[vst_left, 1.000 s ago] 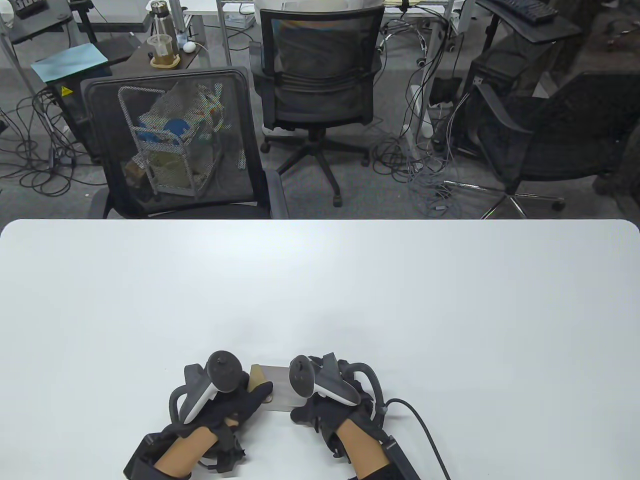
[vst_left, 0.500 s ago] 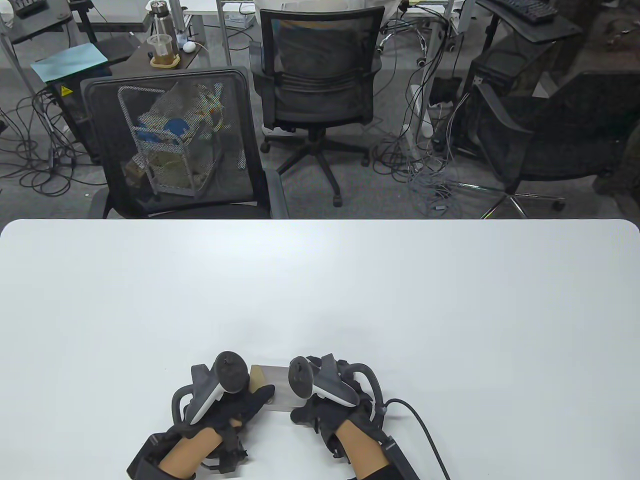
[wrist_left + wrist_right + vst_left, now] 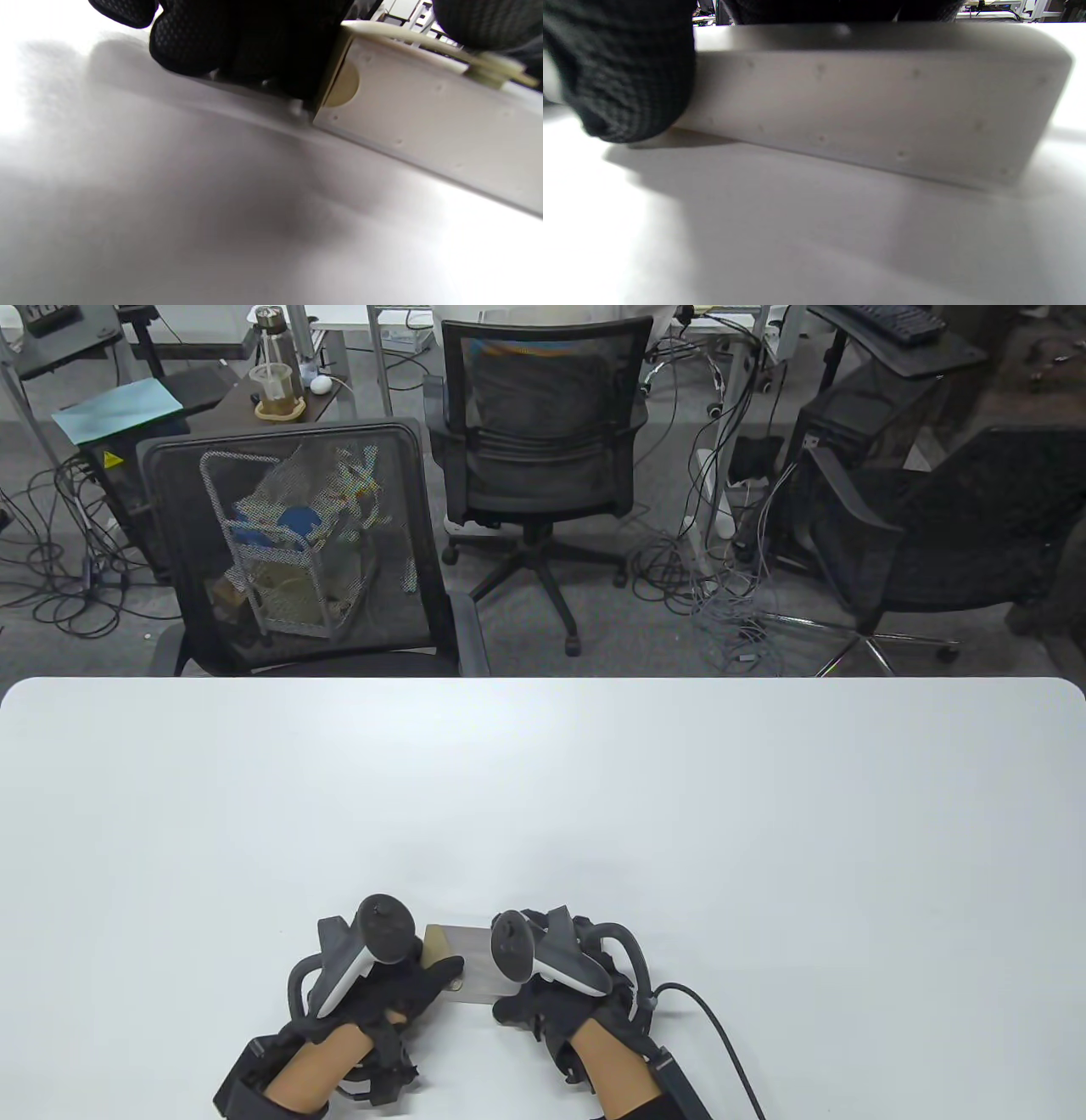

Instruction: Pack snap-button pull-out pencil case

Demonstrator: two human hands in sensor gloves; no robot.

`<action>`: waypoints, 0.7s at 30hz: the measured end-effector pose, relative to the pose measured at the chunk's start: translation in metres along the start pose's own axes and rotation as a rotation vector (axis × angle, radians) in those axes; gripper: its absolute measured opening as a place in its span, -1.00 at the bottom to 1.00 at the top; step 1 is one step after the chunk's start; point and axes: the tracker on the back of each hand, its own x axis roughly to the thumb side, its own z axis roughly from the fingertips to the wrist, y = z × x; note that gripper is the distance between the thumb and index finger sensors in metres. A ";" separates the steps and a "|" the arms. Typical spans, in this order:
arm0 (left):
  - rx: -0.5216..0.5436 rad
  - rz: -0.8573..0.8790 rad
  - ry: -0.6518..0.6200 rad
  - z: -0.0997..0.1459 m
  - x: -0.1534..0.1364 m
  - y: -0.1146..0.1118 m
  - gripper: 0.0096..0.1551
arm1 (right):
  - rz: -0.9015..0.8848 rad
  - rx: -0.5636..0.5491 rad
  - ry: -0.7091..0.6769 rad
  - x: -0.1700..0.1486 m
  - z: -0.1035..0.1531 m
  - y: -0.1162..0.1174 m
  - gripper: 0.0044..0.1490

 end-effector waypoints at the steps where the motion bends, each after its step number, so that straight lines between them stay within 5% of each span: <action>1: 0.003 0.003 -0.009 -0.001 -0.001 0.005 -0.07 | -0.005 0.000 -0.002 -0.001 0.000 0.000 0.21; 5: 0.079 -0.038 0.012 -0.001 -0.005 0.027 -0.11 | -0.007 0.001 -0.001 -0.001 0.000 0.000 0.21; 13: 0.472 -0.223 0.097 0.013 -0.024 0.073 -0.07 | -0.008 -0.001 -0.004 -0.002 0.000 0.001 0.21; 16: 0.596 -0.295 0.084 0.018 -0.037 0.070 0.03 | -0.006 -0.002 -0.006 -0.002 0.001 0.001 0.21; 21: 0.596 -0.230 0.050 0.018 -0.053 0.065 0.15 | 0.002 -0.001 -0.004 -0.002 0.001 0.001 0.22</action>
